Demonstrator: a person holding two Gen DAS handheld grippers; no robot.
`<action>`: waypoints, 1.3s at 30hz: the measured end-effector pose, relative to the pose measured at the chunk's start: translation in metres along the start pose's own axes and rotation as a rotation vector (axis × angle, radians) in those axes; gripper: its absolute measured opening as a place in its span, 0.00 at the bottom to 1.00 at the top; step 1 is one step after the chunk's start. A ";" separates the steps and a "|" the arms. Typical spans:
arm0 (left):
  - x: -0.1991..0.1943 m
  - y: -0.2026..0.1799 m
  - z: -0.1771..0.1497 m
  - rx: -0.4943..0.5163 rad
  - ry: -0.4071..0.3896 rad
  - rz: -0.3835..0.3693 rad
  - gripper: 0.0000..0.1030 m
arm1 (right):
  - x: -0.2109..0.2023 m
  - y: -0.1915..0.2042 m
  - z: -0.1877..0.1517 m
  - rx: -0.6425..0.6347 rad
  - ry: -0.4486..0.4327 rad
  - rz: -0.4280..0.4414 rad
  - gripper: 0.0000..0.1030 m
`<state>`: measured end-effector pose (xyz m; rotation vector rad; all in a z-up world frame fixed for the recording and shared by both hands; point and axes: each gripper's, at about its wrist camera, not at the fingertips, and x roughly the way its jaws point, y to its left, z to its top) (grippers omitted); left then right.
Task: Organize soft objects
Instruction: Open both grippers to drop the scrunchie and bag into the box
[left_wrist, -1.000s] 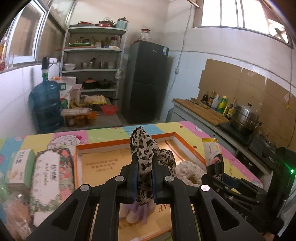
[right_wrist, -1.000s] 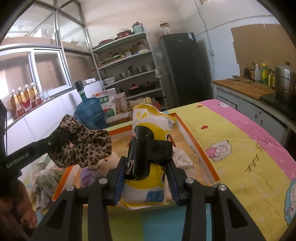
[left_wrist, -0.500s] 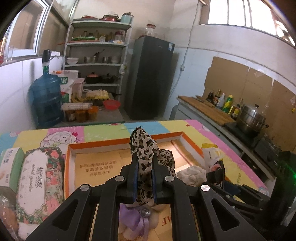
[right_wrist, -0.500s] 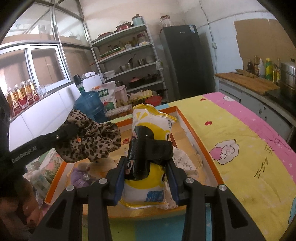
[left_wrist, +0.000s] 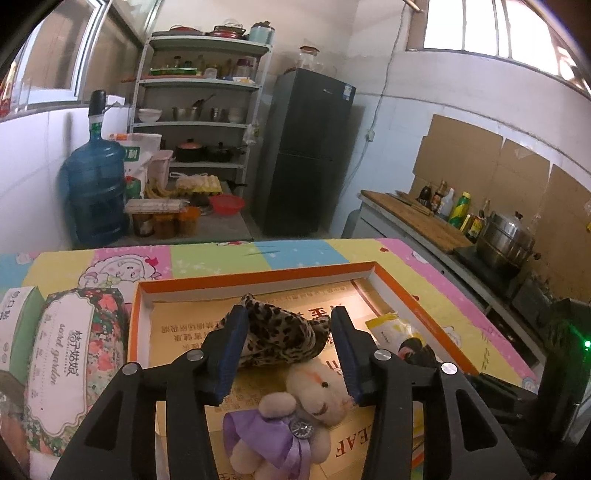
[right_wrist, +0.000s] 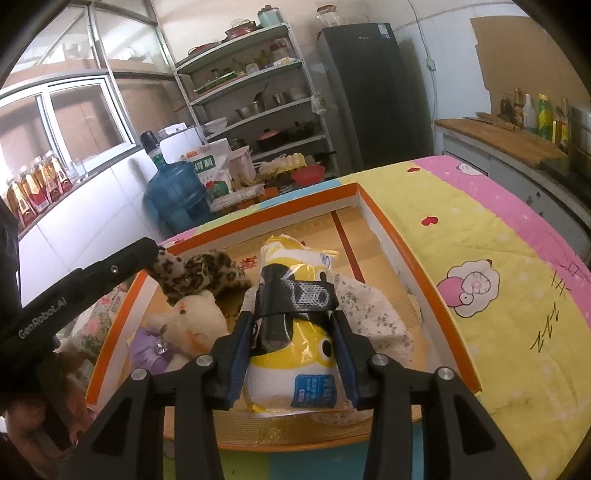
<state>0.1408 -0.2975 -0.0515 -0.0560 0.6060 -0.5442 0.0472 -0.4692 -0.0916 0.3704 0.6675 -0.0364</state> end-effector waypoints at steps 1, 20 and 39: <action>0.000 0.000 0.000 0.002 0.001 0.001 0.47 | 0.000 0.000 0.000 0.001 -0.001 0.002 0.42; -0.037 0.011 0.000 0.014 -0.059 0.036 0.49 | -0.020 0.014 0.001 -0.022 -0.072 -0.032 0.51; -0.088 0.039 -0.007 -0.010 -0.090 0.077 0.49 | -0.046 0.060 -0.005 -0.086 -0.120 -0.020 0.54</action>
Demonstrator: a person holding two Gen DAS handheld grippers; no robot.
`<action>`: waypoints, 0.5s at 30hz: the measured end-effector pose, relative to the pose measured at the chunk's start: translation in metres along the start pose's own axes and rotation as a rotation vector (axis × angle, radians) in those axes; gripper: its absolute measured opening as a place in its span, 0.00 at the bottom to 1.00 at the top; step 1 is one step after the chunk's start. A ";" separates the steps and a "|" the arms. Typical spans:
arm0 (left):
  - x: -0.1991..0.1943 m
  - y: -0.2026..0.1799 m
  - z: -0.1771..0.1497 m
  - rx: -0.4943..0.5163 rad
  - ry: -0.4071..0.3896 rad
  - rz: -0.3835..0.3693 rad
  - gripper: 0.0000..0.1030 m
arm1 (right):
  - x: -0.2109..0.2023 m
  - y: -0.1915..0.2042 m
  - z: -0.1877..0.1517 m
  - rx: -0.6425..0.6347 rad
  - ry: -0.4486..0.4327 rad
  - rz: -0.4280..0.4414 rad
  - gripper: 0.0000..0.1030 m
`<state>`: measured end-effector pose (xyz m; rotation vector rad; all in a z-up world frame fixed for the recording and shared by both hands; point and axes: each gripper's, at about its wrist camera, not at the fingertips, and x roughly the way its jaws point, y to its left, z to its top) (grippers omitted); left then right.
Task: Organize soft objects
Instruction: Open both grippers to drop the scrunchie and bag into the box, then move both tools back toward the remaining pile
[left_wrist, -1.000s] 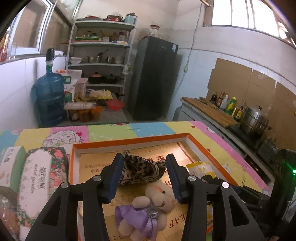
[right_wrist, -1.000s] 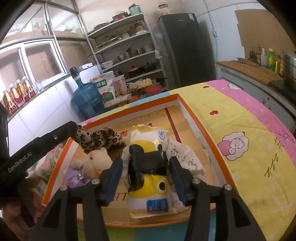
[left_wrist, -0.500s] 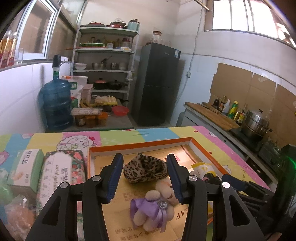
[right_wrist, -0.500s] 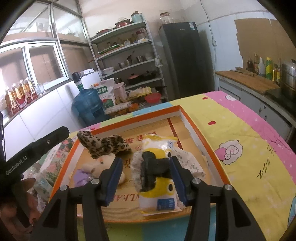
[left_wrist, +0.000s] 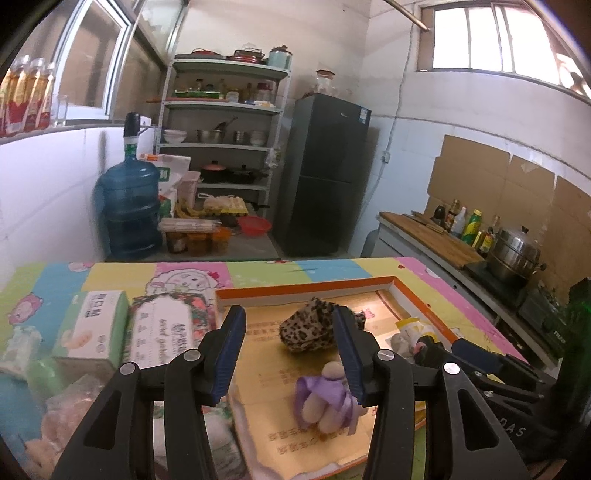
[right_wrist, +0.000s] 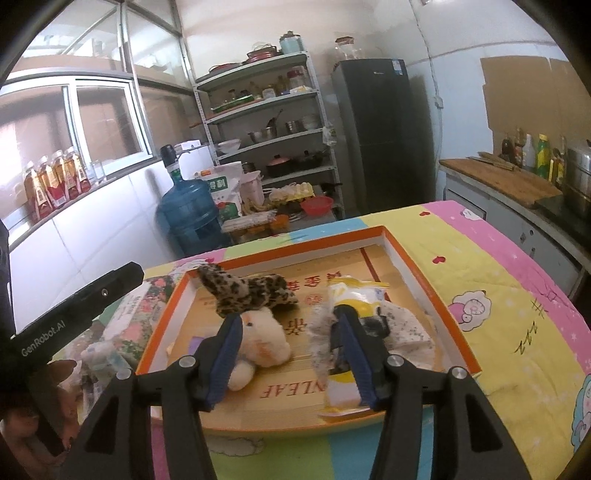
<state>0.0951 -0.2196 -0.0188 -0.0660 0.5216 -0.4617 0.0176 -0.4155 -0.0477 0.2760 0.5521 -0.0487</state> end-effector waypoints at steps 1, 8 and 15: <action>-0.003 0.003 0.000 0.000 -0.003 0.004 0.49 | -0.001 0.003 0.000 -0.003 -0.002 0.004 0.54; -0.024 0.018 -0.002 -0.011 -0.019 0.031 0.49 | -0.009 0.026 -0.004 -0.033 -0.010 0.021 0.54; -0.044 0.036 -0.006 -0.022 -0.028 0.052 0.50 | -0.016 0.049 -0.006 -0.064 -0.017 0.034 0.54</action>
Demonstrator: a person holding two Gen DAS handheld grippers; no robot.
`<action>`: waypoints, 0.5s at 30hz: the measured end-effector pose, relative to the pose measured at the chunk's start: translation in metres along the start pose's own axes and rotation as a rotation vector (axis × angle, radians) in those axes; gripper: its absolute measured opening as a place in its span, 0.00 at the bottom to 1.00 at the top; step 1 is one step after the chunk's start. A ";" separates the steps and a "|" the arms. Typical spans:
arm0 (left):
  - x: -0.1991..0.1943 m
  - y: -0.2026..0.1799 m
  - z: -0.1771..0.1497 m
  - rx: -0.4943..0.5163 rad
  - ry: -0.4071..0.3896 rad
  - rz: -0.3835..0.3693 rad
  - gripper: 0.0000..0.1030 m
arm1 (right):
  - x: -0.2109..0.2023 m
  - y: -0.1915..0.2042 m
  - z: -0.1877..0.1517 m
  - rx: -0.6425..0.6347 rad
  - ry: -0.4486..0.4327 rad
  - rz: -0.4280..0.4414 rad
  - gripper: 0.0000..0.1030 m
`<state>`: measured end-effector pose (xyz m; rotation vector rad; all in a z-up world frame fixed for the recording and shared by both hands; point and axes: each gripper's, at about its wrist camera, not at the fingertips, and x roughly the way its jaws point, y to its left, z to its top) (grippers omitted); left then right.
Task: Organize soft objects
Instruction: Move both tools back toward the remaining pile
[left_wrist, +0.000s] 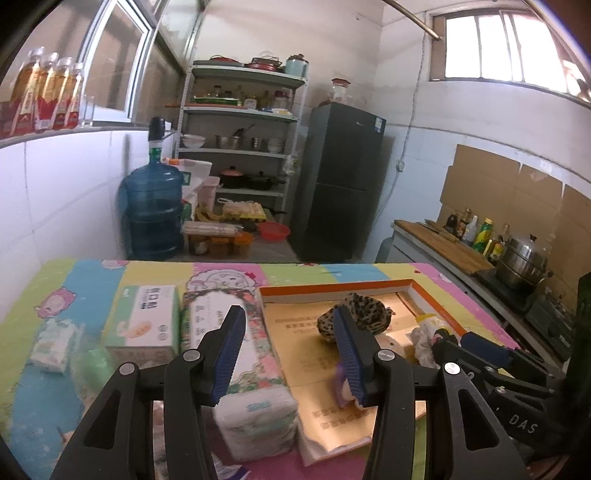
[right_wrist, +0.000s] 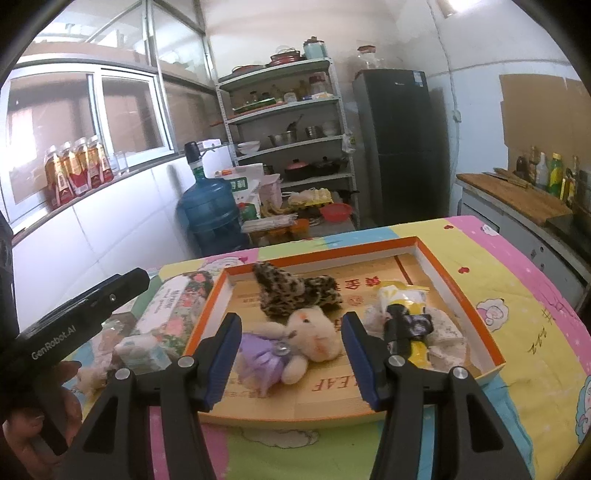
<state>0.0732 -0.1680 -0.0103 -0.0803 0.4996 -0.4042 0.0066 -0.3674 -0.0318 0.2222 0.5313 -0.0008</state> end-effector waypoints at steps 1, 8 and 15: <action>-0.002 0.001 0.000 -0.001 -0.001 0.003 0.50 | -0.001 0.003 0.000 -0.005 -0.001 0.002 0.54; -0.016 0.012 -0.002 -0.006 -0.006 0.020 0.50 | -0.008 0.024 0.000 -0.036 -0.007 0.014 0.54; -0.031 0.031 -0.005 -0.018 -0.018 0.043 0.50 | -0.012 0.043 -0.002 -0.063 -0.011 0.028 0.54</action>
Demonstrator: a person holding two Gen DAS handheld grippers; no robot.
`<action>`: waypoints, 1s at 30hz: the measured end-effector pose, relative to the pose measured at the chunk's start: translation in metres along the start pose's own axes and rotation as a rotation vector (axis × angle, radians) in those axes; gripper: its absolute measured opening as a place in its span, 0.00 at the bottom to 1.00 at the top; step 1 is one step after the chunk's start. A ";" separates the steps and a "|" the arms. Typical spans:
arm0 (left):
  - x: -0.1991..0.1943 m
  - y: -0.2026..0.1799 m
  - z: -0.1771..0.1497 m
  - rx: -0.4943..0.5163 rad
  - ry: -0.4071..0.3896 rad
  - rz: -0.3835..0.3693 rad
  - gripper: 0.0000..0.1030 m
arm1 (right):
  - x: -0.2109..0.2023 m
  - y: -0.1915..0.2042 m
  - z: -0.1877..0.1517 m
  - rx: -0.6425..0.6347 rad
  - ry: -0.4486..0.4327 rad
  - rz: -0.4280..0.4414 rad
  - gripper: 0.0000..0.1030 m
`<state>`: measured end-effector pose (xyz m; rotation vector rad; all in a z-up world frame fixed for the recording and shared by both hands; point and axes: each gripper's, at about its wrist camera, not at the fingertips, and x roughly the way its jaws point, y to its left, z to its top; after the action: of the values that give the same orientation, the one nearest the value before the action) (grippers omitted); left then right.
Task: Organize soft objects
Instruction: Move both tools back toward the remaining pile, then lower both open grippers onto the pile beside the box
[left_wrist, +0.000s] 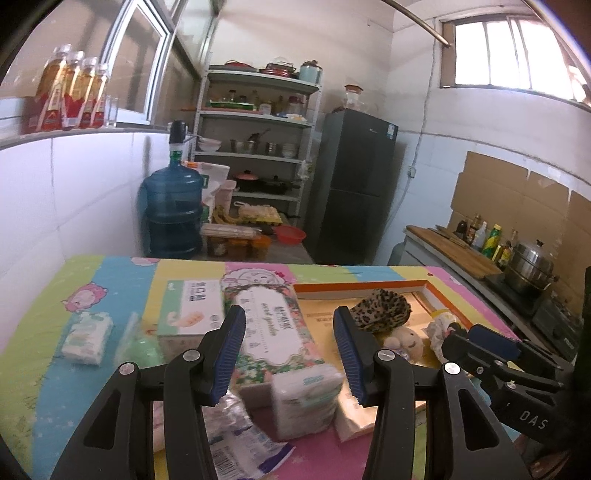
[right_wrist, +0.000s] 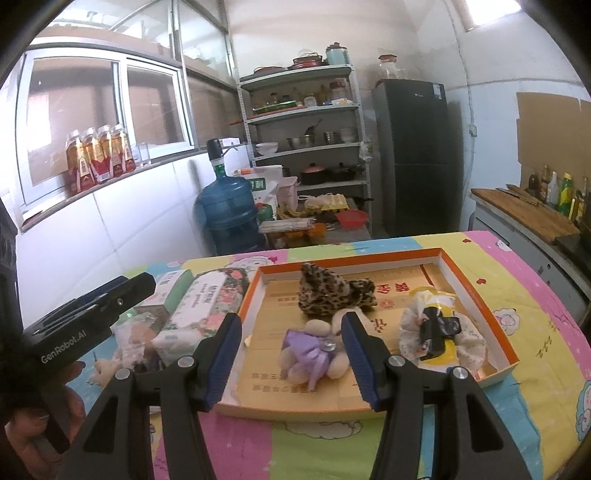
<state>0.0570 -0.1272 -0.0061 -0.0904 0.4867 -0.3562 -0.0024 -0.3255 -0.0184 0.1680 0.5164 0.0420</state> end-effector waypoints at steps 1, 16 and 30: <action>-0.001 0.002 0.000 -0.003 -0.001 0.003 0.50 | -0.001 0.002 -0.001 -0.005 0.000 0.003 0.54; -0.036 0.074 -0.012 -0.086 -0.032 0.104 0.50 | 0.001 0.053 -0.010 -0.076 0.018 0.057 0.54; -0.054 0.139 -0.037 -0.161 -0.019 0.189 0.50 | 0.023 0.108 -0.034 -0.154 0.097 0.150 0.54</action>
<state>0.0385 0.0224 -0.0383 -0.2021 0.4999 -0.1302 0.0007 -0.2116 -0.0402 0.0535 0.5940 0.2371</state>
